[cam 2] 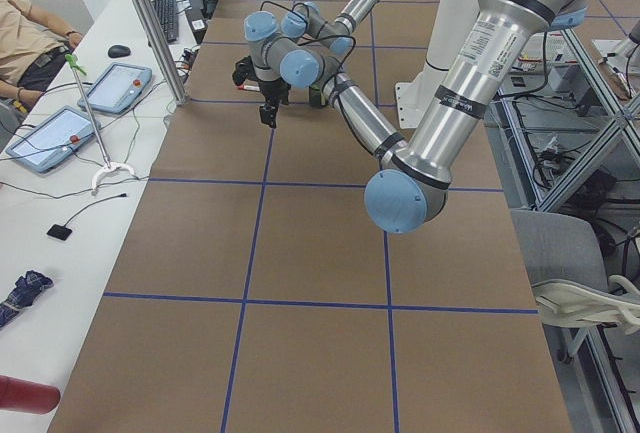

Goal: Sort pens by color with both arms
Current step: 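Place the red-capped marker beside the blue marker and open the right gripper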

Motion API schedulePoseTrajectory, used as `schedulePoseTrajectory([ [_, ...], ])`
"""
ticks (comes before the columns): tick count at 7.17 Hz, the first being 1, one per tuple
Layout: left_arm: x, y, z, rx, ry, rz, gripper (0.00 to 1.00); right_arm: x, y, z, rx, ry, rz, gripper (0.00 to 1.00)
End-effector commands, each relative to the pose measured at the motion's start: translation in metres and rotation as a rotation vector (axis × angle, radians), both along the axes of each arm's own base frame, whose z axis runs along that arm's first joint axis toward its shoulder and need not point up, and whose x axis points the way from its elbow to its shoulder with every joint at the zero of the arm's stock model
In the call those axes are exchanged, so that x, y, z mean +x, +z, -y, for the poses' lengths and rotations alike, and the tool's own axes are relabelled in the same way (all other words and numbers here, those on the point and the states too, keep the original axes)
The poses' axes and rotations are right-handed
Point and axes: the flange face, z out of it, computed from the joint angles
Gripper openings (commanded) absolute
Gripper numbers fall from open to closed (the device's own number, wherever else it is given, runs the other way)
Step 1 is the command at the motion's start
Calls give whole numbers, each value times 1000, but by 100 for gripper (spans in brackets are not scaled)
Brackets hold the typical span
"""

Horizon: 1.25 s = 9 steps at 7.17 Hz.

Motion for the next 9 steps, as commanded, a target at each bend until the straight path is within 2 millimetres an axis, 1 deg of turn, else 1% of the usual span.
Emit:
schedulePoseTrajectory([
  [1,-1,-4,-1,-5,-9,-5,100,30,-19,13,-54,-54,84,99],
  [2,-1,-14,-1,-23,-41,-20,100,46,-27,19,-81,-81,126,99],
  [3,-1,-24,-3,-45,-91,-54,100,68,-33,29,-138,-112,163,99],
  [5,24,-44,-15,-103,-152,-116,100,117,-45,46,-186,-192,166,99],
  [6,48,-69,-22,-123,-207,-121,100,140,-45,57,-218,-203,169,99],
  [7,89,-91,-40,-142,-262,-112,100,162,-42,69,-234,-230,178,99],
  [8,119,-106,-53,-135,-314,-102,100,183,-30,80,-243,-248,177,99],
  [9,144,-117,-66,-135,-350,-100,100,205,-10,89,-240,-265,171,99],
])
